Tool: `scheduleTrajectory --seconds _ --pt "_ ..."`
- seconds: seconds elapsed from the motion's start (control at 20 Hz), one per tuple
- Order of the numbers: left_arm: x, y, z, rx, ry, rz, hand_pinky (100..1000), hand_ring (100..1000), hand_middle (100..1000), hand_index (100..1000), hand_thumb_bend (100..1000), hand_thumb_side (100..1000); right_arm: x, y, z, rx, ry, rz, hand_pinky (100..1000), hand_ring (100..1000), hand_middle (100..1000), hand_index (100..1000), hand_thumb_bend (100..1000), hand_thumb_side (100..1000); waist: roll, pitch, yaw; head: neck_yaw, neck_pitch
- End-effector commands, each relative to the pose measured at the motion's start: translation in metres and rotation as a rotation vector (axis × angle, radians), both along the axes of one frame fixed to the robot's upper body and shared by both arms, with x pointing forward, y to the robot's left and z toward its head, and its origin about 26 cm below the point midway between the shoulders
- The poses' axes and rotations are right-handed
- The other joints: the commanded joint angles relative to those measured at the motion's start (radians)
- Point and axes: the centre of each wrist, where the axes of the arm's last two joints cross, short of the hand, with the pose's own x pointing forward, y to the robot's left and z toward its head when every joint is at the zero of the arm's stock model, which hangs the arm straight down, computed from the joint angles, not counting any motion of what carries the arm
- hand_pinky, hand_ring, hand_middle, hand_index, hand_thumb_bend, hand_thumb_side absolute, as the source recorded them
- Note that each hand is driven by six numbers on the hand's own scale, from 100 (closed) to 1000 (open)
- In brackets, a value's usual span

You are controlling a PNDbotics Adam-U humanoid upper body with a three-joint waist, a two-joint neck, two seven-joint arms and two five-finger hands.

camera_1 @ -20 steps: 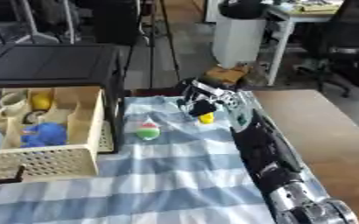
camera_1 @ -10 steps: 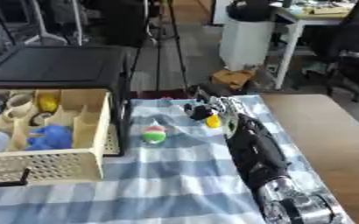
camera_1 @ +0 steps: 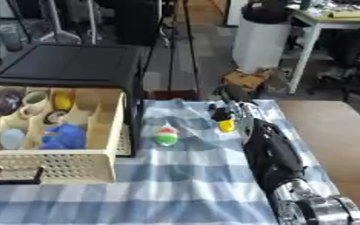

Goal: Pick up objects from table and place into drawer.

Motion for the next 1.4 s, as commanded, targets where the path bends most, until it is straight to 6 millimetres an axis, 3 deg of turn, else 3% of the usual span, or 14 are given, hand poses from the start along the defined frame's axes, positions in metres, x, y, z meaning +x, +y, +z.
scheduleTrajectory --seconds 0.05,1.4 --pt "-0.001 0.000 0.010 0.002 -0.040 -0.005 186 100 100 593 295 1000 0.000 -0.017 0.018 -0.040 -0.043 -0.050 764 868 837 862 100 218 0.002 -0.007 0.002 0.003 -0.013" --pt "-0.002 -0.001 0.008 0.024 -0.038 -0.034 187 100 100 597 270 1000 -0.014 -0.034 -0.031 -0.132 0.078 -0.146 737 806 857 885 100 271 0.007 0.018 0.010 0.003 -0.012"
